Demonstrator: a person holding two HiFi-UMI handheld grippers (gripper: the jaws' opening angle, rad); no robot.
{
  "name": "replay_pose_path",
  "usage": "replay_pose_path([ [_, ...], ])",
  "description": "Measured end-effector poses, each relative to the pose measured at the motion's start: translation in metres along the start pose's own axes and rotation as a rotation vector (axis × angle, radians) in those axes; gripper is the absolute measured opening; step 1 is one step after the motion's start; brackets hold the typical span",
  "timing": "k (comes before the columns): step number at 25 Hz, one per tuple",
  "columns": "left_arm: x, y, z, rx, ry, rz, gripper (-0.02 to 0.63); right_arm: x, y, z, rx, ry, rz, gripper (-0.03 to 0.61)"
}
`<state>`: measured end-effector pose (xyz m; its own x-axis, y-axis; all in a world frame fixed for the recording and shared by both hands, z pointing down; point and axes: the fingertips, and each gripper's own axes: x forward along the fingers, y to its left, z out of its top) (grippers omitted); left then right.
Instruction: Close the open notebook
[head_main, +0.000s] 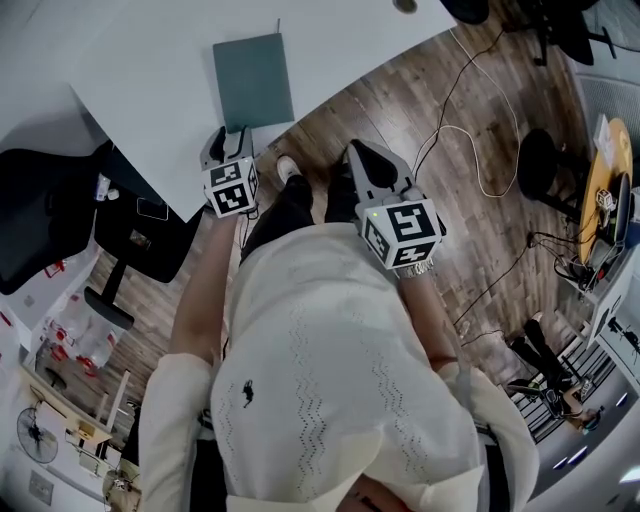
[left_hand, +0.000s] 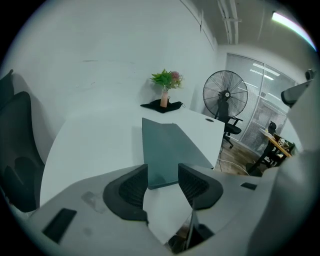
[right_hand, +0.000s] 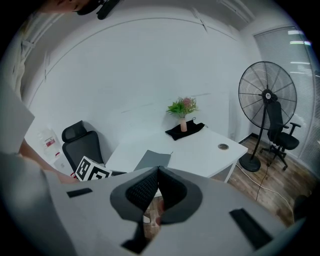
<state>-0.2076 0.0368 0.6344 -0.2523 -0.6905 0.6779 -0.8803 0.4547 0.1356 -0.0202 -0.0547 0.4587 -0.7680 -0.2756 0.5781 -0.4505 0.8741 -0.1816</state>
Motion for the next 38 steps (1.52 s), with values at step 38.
replay_pose_path([
  [38,-0.132,-0.076,0.099,0.078,-0.331,-0.192,0.012,-0.014,0.018,0.009,-0.049,-0.066,0.049,0.002],
])
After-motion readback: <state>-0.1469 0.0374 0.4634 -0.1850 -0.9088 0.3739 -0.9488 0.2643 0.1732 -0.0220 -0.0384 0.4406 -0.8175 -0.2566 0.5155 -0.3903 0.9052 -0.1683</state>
